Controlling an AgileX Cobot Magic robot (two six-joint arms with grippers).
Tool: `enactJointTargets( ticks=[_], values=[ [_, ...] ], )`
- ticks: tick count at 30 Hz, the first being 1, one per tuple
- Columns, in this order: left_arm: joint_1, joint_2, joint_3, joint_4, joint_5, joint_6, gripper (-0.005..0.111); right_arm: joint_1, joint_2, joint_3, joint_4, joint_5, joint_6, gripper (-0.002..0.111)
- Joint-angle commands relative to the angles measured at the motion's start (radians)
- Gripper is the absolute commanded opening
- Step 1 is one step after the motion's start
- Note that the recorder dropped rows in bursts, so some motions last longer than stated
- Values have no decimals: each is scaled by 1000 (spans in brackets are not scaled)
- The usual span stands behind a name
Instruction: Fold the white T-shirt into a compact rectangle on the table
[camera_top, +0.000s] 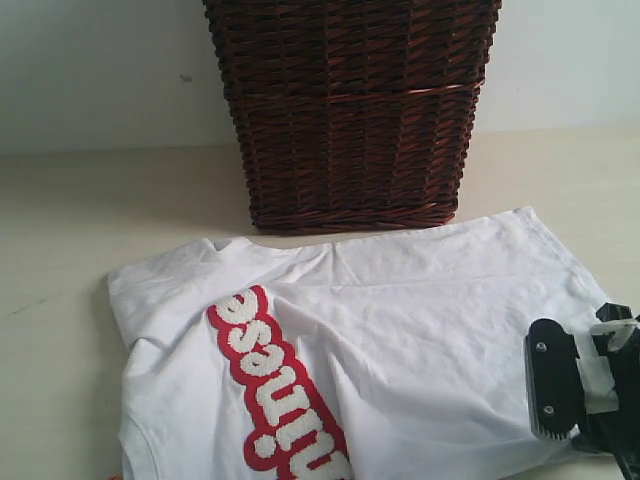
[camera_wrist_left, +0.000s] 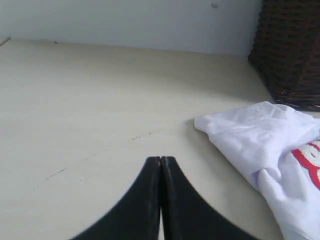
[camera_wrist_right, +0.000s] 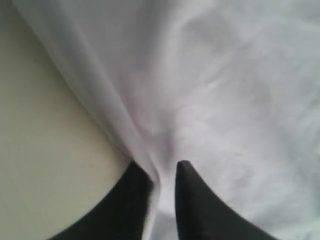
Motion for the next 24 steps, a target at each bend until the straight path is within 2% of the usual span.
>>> enactJointTargets(
  ticks=[1, 12, 24],
  values=[
    [2, -7, -3, -2, -7, -3, 0, -6, 2, 5, 0, -62, 11, 0],
    [2, -7, -3, -2, -7, -3, 0, -6, -107, 3, -93, -213, 11, 0],
    [2, -7, -3, -2, -7, -3, 0, -6, -151, 3, -85, -376, 11, 0]
  ],
)
